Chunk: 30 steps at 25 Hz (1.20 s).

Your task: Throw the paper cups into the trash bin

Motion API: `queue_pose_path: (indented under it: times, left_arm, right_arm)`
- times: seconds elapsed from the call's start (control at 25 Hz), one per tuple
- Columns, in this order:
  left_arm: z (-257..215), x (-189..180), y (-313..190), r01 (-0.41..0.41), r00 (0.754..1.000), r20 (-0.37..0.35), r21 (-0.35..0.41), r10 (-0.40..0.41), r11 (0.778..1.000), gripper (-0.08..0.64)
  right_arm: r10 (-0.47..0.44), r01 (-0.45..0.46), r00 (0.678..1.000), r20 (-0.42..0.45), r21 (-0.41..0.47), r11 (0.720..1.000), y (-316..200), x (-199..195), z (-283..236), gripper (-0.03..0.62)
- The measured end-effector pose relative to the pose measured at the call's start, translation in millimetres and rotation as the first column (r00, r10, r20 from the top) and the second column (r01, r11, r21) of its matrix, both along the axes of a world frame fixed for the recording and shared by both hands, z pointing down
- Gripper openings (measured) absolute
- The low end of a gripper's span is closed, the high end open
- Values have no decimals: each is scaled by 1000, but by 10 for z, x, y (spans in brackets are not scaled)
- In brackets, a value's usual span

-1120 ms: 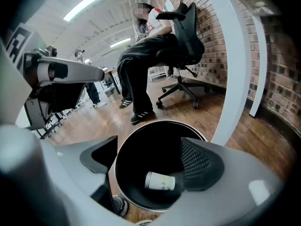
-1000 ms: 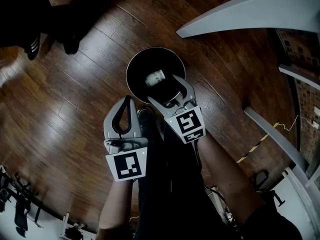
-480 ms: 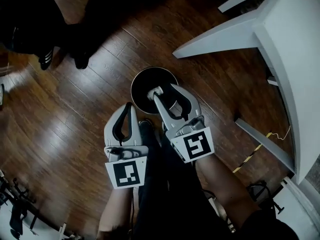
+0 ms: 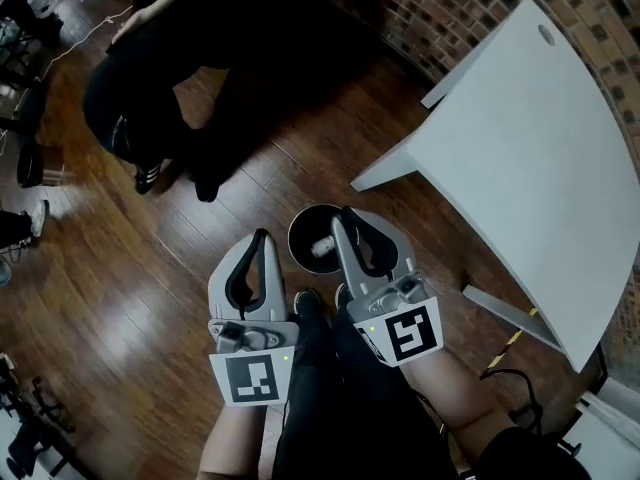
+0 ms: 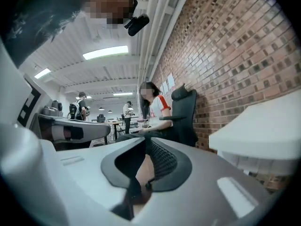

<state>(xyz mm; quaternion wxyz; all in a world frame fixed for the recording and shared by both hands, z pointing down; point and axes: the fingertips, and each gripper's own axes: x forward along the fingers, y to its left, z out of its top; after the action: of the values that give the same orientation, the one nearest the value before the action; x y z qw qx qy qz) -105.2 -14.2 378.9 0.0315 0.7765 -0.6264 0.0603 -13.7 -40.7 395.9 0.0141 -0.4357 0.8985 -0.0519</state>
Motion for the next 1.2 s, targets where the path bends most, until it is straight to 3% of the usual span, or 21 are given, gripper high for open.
queue_pose_path:
  times: [0.2,0.44,0.6,0.76,1.04,1.2]
  left_arm:
    - [-702,-25,-15,19,1000,-5,68,-19,998,5]
    - [-1435,-12,92,20,1000,-13,146,-18,989,5]
    - [-1711,-66,224,26,1000,-4,166,-26,986,5]
    - [-1972,-98,330,30,999,8,203,-32,979,5]
    - [-2387,-46,415,-1,1000,15,291,-4,957,5]
    - [-2467,90,544,-17,1000,16,307,13,952,5]
  right_arm:
    - [14,-15,1000,12,84,996,-28,64,-696,20]
    - [-30,25,999,29,158,987,45,-38,-1450,8]
    - [-44,36,998,34,201,979,170,-110,-1862,8]
    - [-50,37,997,60,189,981,270,-132,-2150,8]
    - [-45,25,997,58,307,951,351,-102,-2678,8]
    - [-51,29,997,56,332,943,504,5,-2799,8]
